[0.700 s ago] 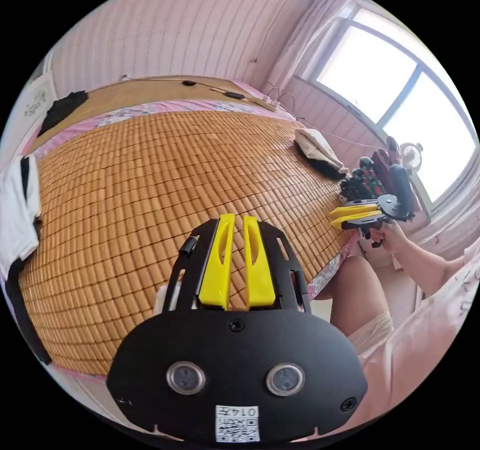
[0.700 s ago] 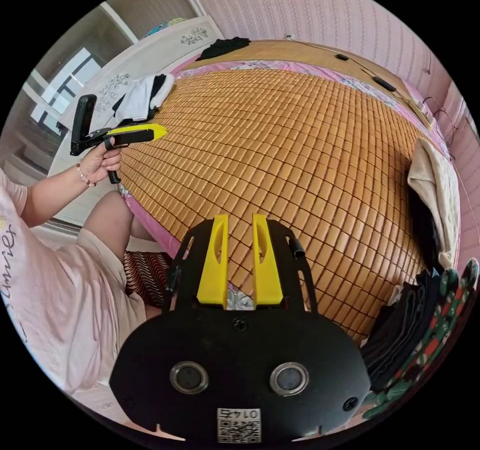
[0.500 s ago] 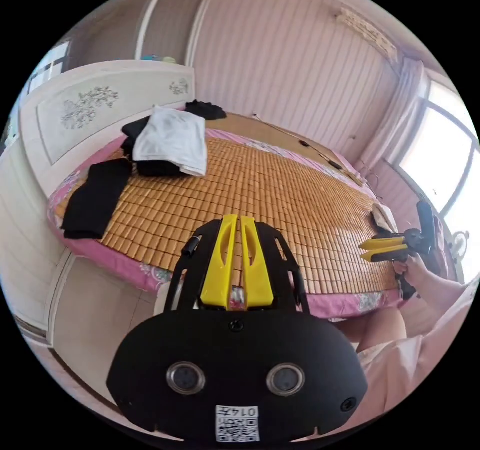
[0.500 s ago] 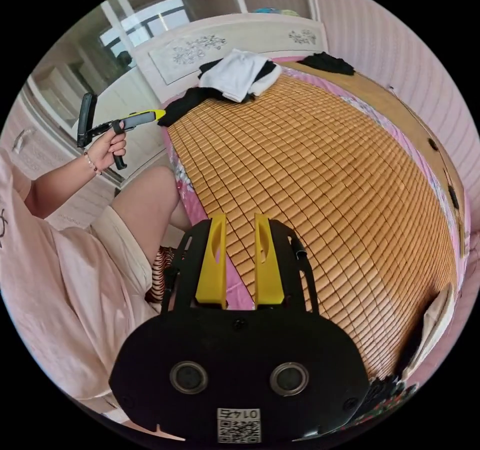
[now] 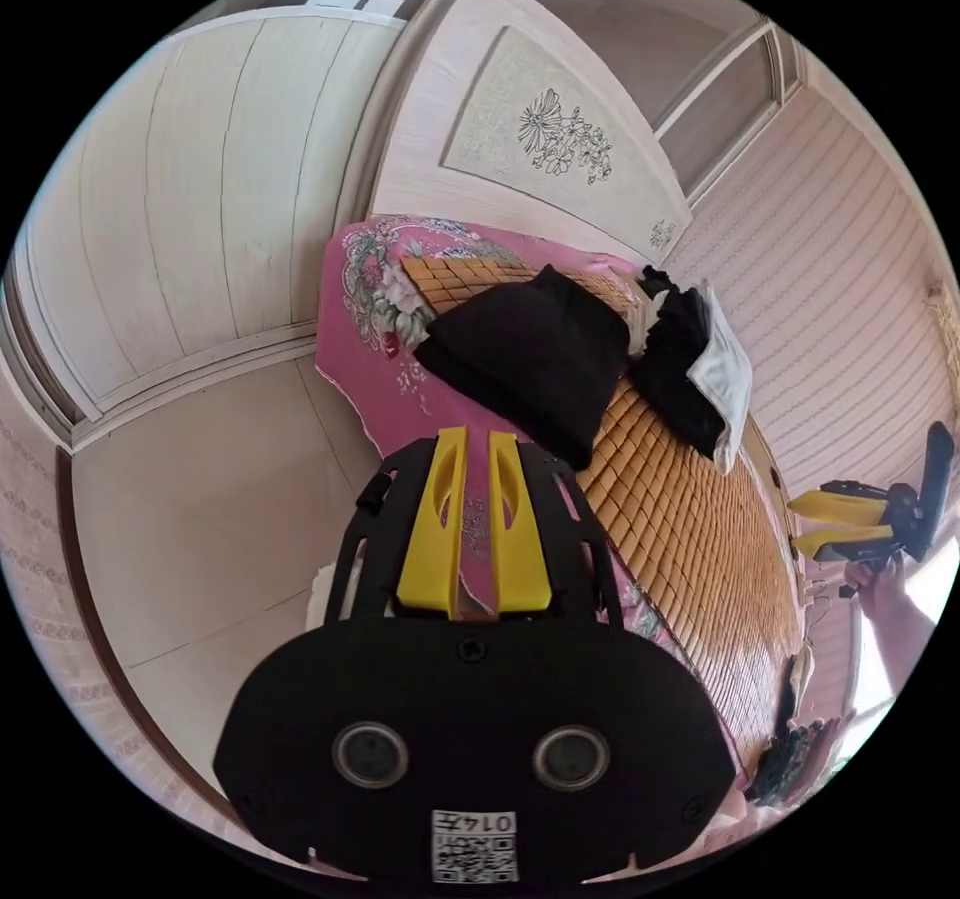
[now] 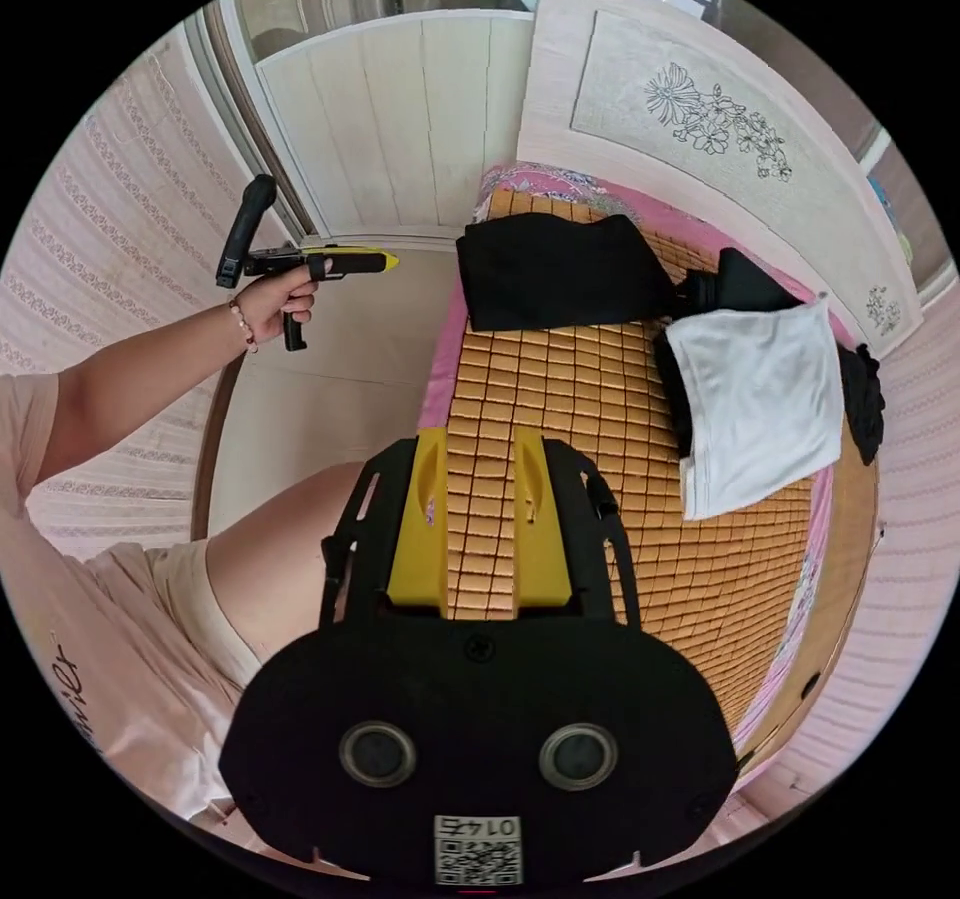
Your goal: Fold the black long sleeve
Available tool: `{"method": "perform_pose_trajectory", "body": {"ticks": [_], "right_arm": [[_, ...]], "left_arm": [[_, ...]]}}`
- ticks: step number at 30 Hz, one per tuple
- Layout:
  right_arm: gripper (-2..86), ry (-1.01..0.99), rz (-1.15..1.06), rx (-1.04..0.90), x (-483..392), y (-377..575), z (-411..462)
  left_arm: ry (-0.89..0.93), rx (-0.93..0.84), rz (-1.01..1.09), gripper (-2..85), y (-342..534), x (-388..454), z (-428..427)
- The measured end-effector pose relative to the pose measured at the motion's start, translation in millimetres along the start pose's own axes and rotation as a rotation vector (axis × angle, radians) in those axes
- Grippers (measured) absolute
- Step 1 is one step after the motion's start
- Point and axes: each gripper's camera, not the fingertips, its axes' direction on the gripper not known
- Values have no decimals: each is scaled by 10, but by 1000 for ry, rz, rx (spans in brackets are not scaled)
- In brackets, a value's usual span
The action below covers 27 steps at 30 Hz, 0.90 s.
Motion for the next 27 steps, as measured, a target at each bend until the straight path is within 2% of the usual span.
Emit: {"method": "perform_pose_trajectory", "body": {"ticks": [6, 10, 13, 15, 19, 23, 27], "right_arm": [[97, 12, -116, -103, 11, -1531, 672], [90, 9, -132, -192, -70, -2071, 1254], [65, -15, -130, -386, -72, -2158, 1809], [21, -65, -46, -317, 47, -2082, 1770], [2, -62, 63, -190, 257, -1725, 1378], [2, -112, 250, -29, 441, -837, 856], [11, -232, 433, 60, 261, 444, 572]], "left_arm": [[-22, -10, 56, 66, -561, -529, 205], [17, -71, 118, 91, -712, -655, 336], [72, -142, 124, 57, -746, -713, 371], [59, -120, 122, 10, -732, -735, 190], [137, -8, 162, -7, -632, -733, -350], [332, 81, 287, -9, -251, -493, -1146], [589, 22, 261, -10, 504, -387, -1798]]}}
